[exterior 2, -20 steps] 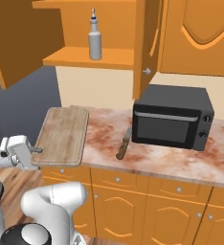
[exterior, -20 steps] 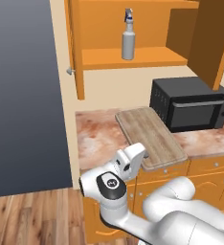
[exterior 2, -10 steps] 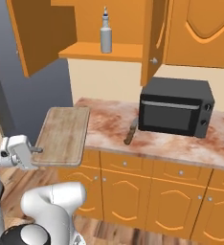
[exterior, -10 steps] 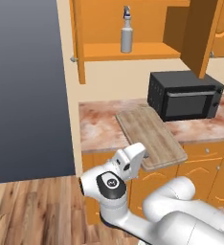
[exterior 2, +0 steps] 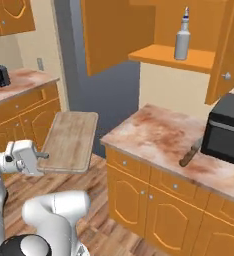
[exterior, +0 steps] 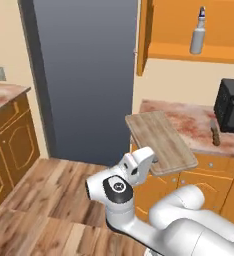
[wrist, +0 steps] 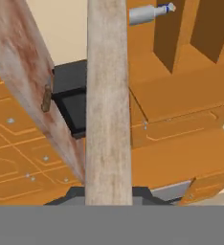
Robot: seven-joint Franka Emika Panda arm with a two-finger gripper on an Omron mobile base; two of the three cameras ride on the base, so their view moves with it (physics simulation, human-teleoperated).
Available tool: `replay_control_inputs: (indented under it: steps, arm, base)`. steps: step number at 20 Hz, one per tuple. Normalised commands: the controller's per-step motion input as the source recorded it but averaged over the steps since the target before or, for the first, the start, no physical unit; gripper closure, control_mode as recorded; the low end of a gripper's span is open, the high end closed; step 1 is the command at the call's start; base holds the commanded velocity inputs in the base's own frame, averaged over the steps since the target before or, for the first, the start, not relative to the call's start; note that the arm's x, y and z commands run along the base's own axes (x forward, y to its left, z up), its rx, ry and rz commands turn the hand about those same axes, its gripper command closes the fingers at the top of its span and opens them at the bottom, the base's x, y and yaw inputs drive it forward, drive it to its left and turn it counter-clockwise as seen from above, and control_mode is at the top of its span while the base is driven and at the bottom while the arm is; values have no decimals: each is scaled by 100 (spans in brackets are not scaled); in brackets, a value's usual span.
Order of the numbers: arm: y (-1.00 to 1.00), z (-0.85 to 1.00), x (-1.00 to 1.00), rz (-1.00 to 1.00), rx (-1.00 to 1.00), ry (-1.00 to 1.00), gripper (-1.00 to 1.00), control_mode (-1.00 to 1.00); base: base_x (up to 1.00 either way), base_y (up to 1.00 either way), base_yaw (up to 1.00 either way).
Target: Move the cutting board and knife to the sink. Then move spray from the cabinet to the counter.
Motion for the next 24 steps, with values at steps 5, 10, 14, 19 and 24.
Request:
replay_control_inputs:
  steps: [5,10,14,19,24]
  arm:
    - [0,0,0,0,0,0,100,100]
    - [0,0,0,0,0,0,100,100]
    - [0,0,0,0,0,0,100,100]
    - [0,0,0,0,0,0,100,100]
    - [0,0,0,0,0,0,100,100]
  base:
    - [-11,20,90]
    - [0,29,85]
    - [0,31,81]
    - [10,34,72]
    - [39,33,27]
